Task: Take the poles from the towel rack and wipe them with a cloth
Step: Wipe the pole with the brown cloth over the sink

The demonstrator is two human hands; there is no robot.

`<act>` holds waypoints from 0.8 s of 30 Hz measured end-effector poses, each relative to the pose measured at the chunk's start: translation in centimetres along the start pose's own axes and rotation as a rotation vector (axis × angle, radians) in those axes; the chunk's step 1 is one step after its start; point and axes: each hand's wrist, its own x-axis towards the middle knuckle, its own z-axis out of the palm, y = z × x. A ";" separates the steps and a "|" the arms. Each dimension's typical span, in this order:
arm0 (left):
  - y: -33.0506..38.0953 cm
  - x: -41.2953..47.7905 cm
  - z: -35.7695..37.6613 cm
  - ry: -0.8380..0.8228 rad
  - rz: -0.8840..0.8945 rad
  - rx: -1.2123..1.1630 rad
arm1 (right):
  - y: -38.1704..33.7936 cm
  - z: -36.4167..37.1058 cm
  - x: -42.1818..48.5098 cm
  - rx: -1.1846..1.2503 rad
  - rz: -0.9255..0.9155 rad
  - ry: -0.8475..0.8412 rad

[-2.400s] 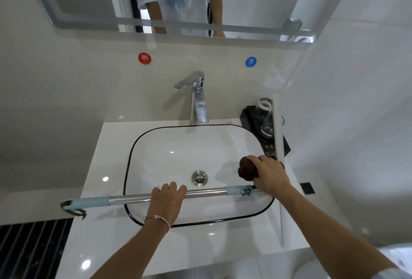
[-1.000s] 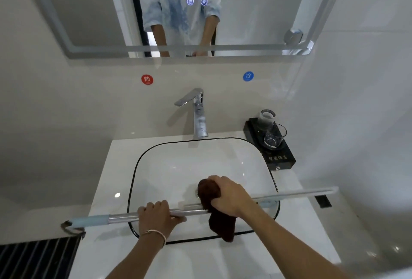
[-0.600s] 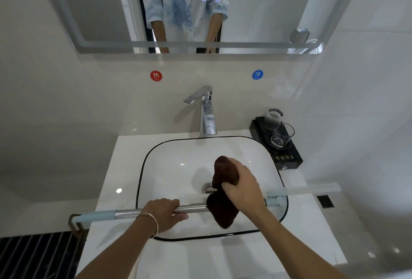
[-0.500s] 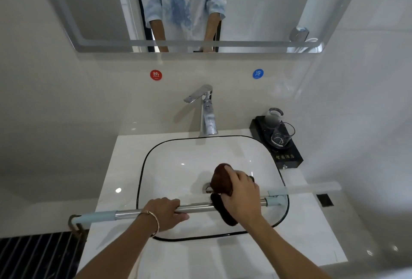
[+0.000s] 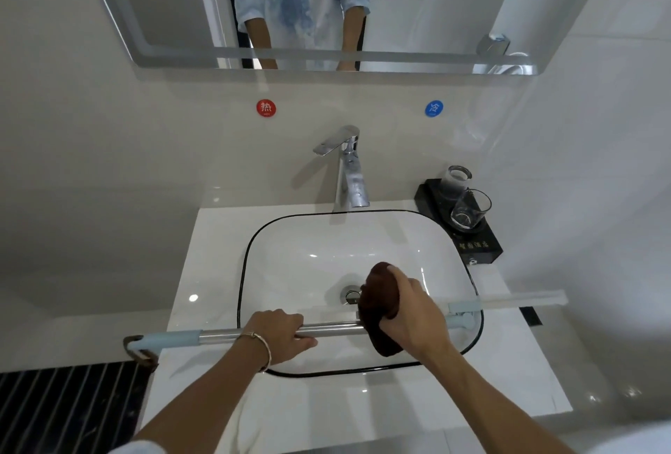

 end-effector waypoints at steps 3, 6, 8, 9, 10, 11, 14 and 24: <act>-0.5 -0.3 0.3 0.027 -0.016 0.035 | -0.4 0.4 -0.2 -0.026 0.055 0.056; -0.4 -0.4 0.4 0.003 -0.002 0.060 | -1.5 2.2 -1.1 -0.190 -0.052 0.062; -0.4 -0.2 0.3 -0.015 0.009 0.059 | -3.1 3.8 -1.9 -0.221 -0.179 0.066; -0.4 -0.1 0.2 -0.025 0.008 0.042 | -4.0 4.6 -2.4 -0.215 -0.245 0.080; -0.5 0.0 0.2 -0.035 0.008 0.025 | -4.7 5.3 -2.8 -0.214 -0.307 0.093; -0.6 0.1 0.2 -0.045 0.013 0.016 | -5.2 5.8 -3.1 -0.223 -0.361 0.092; -0.8 0.4 0.2 -0.058 0.025 0.021 | -4.2 4.9 -2.8 -0.259 -0.376 0.087; -0.5 0.6 0.2 -0.022 0.050 0.022 | -6.0 5.6 -2.4 -0.311 -0.279 0.094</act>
